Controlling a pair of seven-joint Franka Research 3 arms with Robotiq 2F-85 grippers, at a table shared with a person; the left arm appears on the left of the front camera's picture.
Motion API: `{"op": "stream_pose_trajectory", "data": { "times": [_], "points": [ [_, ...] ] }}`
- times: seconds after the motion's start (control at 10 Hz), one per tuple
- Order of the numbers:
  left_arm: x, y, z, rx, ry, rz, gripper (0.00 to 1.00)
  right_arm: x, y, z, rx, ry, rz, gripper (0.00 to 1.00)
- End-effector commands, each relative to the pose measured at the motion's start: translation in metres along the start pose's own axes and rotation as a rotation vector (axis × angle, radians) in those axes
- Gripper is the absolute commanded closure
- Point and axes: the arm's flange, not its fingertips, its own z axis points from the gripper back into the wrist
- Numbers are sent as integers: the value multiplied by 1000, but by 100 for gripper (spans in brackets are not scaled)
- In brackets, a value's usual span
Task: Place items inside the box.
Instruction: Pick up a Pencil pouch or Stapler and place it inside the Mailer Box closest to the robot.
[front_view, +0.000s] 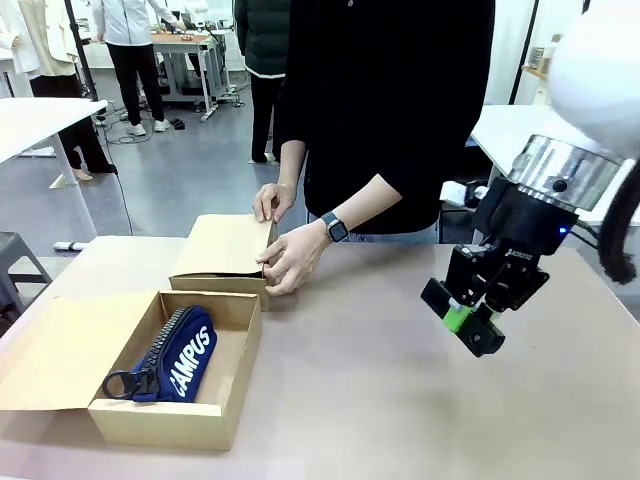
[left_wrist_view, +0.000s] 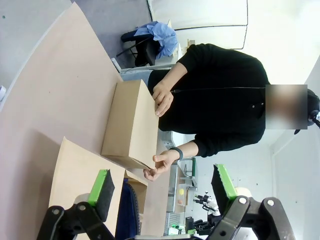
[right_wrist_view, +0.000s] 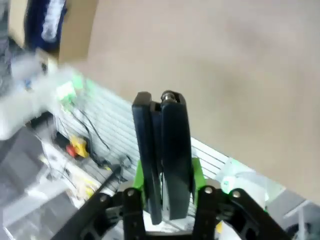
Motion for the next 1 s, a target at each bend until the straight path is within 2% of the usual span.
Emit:
{"op": "stream_pose_trajectory", "data": {
  "times": [0.0, 0.3, 0.6, 0.7, 0.9],
  "points": [
    [-1, 1, 1, -20, -2, -7, 0, -10, 7, -13, 5, -137, -188, 59],
    [-1, 1, 1, -20, -2, -7, 0, -2, 9, -15, 52, -158, -133, 59],
    [-1, 1, 1, -20, -2, -7, 0, 11, 34, -18, 45, -157, -61, 59],
    [-1, 1, 1, -20, -2, -7, 0, 16, 42, -18, 91, -174, -56, 59],
    [-1, 1, 1, -20, -2, -7, 0, 59, 91, -32, 105, -273, -3, 59]
  ]
}}
